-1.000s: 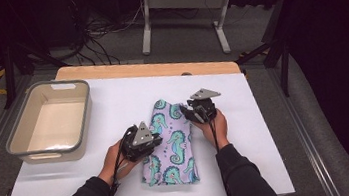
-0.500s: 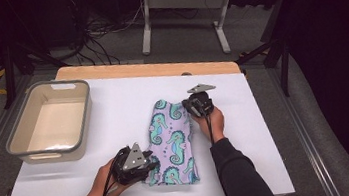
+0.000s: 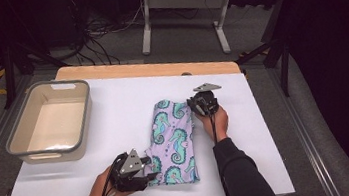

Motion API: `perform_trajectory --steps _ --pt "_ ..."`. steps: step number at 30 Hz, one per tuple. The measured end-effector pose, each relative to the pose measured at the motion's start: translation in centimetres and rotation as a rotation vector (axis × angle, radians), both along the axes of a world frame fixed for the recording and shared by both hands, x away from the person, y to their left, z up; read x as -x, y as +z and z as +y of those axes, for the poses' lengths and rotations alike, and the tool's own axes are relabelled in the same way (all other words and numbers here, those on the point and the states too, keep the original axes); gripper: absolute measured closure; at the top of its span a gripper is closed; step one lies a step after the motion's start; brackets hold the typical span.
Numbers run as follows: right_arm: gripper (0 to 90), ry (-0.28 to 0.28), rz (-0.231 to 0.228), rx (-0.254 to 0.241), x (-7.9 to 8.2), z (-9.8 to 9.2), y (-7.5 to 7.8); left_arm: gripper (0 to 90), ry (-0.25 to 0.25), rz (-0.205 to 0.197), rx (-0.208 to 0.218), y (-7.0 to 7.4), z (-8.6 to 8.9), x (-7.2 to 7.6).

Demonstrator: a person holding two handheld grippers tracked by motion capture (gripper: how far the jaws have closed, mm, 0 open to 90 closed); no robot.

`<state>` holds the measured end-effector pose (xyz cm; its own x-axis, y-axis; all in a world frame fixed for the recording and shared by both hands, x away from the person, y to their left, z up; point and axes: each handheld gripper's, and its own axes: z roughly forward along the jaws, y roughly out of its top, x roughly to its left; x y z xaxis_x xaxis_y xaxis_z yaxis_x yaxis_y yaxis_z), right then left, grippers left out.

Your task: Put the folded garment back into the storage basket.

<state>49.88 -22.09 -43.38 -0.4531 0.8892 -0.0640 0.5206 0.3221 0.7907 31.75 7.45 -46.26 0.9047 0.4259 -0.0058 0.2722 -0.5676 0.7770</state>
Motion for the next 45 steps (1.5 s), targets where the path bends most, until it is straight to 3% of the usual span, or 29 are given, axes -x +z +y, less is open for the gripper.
perform_trajectory --steps 2,4,5,6,10,12,13,17,19,22,29,30,36,43,44,45 --pt "70.5 -0.003 -0.016 0.025 0.2 0.0 0.1 55.6 -0.034 0.016 0.010 0.0 -0.1 0.4" --pt "71.2 -0.005 -0.023 0.025 0.4 0.0 0.3 58.0 -0.044 0.013 0.010 0.1 -0.2 0.5" --pt "75.5 0.013 -0.048 0.005 0.9 -0.2 0.7 66.7 -0.051 0.014 0.009 0.1 -0.2 0.6" --pt "75.5 0.013 -0.048 0.005 0.9 -0.2 0.7 66.7 -0.056 0.014 0.008 0.1 -0.2 0.7" --pt "88.0 0.087 -0.098 -0.010 2.6 -0.3 1.9 77.4 -0.068 0.011 0.001 0.2 -0.3 1.0" --pt "89.9 0.139 -0.108 -0.016 3.7 0.0 2.2 79.2 -0.073 0.010 0.003 0.2 -0.4 1.0" --pt "90.0 0.194 -0.114 -0.001 5.0 0.4 2.2 80.8 -0.069 0.012 0.005 0.1 -0.5 1.1" --pt "90.0 0.261 -0.102 -0.008 6.6 0.9 1.8 83.2 -0.075 -0.002 -0.002 0.2 -0.6 1.3" --pt "90.0 0.314 -0.083 0.011 8.3 1.2 0.9 86.2 -0.092 -0.017 -0.006 0.2 -0.8 1.4" --pt "89.9 0.349 -0.052 0.026 9.3 1.4 -0.1 89.5 -0.113 -0.010 -0.004 0.2 -0.9 1.5" --pt "89.9 0.350 -0.005 0.027 9.7 0.8 -1.4 89.5 -0.111 -0.025 -0.015 0.1 -1.2 1.7" --pt "90.0 0.348 0.000 0.047 9.7 0.8 -1.6 89.5 -0.113 -0.026 -0.015 0.1 -1.2 1.7" --pt "89.9 0.341 -0.020 0.094 10.0 0.9 -1.8 89.5 -0.112 -0.048 -0.018 0.0 -1.5 1.9" --pt "89.9 0.332 -0.051 0.062 10.6 0.6 -1.0 89.6 -0.123 -0.073 -0.025 0.2 -1.7 2.1" --pt "89.8 0.352 -0.050 0.030 11.1 0.7 -0.6 89.7 -0.126 -0.089 -0.026 0.3 -1.9 2.2" --pt "89.8 0.352 -0.050 0.030 11.1 0.7 -0.6 89.7 -0.126 -0.089 -0.026 0.3 -1.9 2.2"
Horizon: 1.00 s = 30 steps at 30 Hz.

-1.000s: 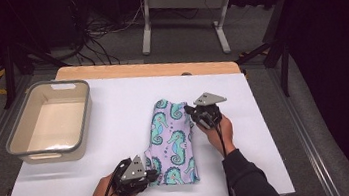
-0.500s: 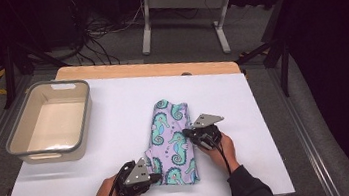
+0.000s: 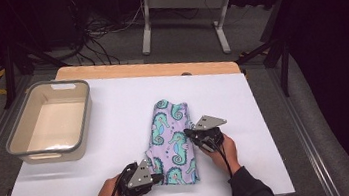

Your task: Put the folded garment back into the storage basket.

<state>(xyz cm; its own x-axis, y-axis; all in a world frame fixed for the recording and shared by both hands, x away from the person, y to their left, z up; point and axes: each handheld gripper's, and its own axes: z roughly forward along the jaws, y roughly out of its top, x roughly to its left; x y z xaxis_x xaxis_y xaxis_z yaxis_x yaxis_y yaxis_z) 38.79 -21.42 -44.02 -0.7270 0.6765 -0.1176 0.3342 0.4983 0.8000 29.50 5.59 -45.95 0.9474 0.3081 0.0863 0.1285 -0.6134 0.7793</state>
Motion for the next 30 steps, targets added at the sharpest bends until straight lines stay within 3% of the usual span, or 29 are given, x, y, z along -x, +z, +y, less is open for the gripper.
perform_trajectory --steps 4,8,10,14,17,25,30 --pt "89.7 0.069 -0.017 -0.008 1.8 0.8 1.0 89.7 -0.017 -0.028 0.018 0.6 -0.1 0.4" --pt "88.4 0.093 0.008 -0.018 2.6 1.0 0.8 89.8 -0.019 -0.020 0.010 0.4 -0.3 0.4" --pt "85.7 0.101 0.028 0.012 3.0 1.1 0.2 89.8 -0.024 -0.014 0.005 0.3 -0.4 0.4" --pt "85.3 0.098 0.062 0.051 3.5 0.9 -0.8 89.7 -0.029 -0.005 -0.013 0.0 -0.5 0.5" --pt "86.2 0.087 0.053 0.094 3.8 0.6 -1.4 89.7 -0.033 0.001 -0.011 -0.1 -0.5 0.5" --pt "87.6 0.058 0.044 0.096 4.5 -0.6 -1.6 89.6 -0.037 -0.006 -0.001 0.2 -0.4 0.7" --pt "86.9 0.039 0.027 0.075 4.6 -1.1 -1.2 89.4 -0.028 -0.024 0.037 1.2 0.2 0.7"
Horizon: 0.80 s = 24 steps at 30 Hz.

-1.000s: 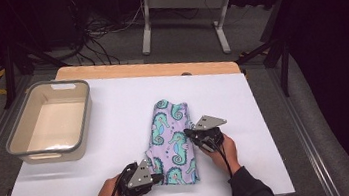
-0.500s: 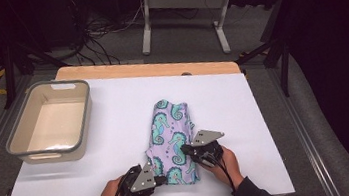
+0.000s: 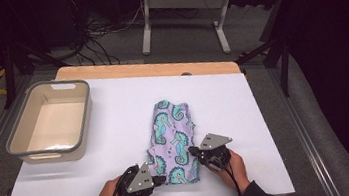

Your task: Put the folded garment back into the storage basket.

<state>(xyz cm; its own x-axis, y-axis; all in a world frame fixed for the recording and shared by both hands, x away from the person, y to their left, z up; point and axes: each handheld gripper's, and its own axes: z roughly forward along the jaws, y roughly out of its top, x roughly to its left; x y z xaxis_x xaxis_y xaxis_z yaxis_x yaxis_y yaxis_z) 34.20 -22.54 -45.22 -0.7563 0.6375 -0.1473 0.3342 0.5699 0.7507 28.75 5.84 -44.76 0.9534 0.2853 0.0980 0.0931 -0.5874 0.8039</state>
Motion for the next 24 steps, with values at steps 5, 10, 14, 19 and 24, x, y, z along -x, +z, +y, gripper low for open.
perform_trajectory --steps 5,10,14,19,24 --pt "85.6 -0.003 -0.006 -0.026 0.1 -0.2 0.4 86.6 0.020 -0.011 0.036 0.8 0.9 -0.2" --pt "82.4 0.000 -0.036 -0.065 0.4 -0.5 1.2 84.0 0.051 -0.029 0.044 1.2 1.7 -0.6" --pt "76.5 0.006 -0.055 -0.099 0.5 -0.9 1.6 80.4 0.079 -0.078 0.019 1.2 2.4 -1.0" --pt "71.5 0.016 -0.072 -0.118 0.8 -1.3 1.8 75.0 0.101 -0.089 0.024 1.0 3.0 -1.5" --pt "61.1 0.011 -0.085 -0.140 1.1 -1.9 2.1 62.7 0.127 -0.081 0.021 0.8 3.8 -2.2"
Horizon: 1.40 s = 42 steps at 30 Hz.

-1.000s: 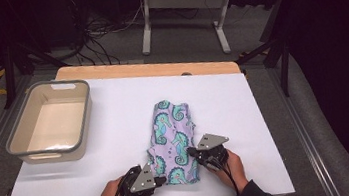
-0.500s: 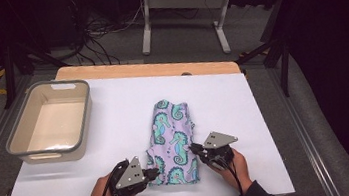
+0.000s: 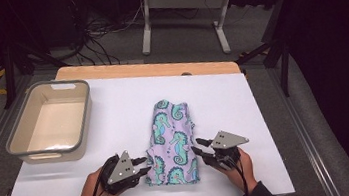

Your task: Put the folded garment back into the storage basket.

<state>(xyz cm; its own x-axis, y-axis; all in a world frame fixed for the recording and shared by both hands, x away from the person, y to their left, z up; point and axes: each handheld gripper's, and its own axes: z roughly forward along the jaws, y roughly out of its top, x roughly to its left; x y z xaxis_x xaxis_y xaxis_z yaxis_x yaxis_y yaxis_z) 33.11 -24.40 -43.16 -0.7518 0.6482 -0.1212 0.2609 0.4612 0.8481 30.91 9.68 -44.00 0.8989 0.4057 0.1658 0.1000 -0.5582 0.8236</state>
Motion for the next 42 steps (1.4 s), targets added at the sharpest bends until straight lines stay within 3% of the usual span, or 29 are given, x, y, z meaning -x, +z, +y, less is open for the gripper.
perform_trajectory --steps 1,2,4,11,13,15,20,26,32,42 --pt "59.4 -0.005 -0.001 -0.003 0.0 -0.1 0.0 60.8 0.006 0.013 0.010 -0.1 0.1 0.0" --pt "55.7 -0.015 -0.003 -0.006 0.1 -0.3 0.0 50.9 0.009 0.013 0.003 -0.1 0.2 -0.1" --pt "53.6 -0.018 -0.007 -0.009 0.3 -0.6 -0.1 43.0 0.018 0.029 0.008 -0.3 0.3 -0.4" --pt "47.7 -0.026 -0.027 -0.024 0.9 -1.3 -0.1 33.9 0.047 0.061 0.008 -0.9 0.5 -0.9" --pt "44.8 -0.036 -0.049 -0.017 1.2 -1.5 -0.2 24.9 0.068 0.067 0.012 -1.1 0.4 -0.9" --pt "35.5 -0.053 -0.053 -0.022 1.4 -1.8 -0.4 24.4 0.091 0.075 0.036 -1.1 0.3 -0.9" --pt "27.2 -0.085 -0.060 -0.025 1.6 -2.2 -0.7 19.6 0.101 0.126 0.084 -1.0 0.4 -1.1" --pt "20.9 -0.105 -0.066 -0.036 1.7 -2.5 -0.8 13.8 0.122 0.156 0.076 -1.1 0.2 -1.3" --pt "18.1 -0.124 -0.075 -0.050 1.8 -2.6 -0.7 7.9 0.116 0.132 0.074 -0.9 0.1 -1.2" --pt "18.3 -0.126 -0.078 -0.056 1.9 -2.5 -0.6 6.1 0.127 0.117 0.068 -0.8 0.0 -1.3"
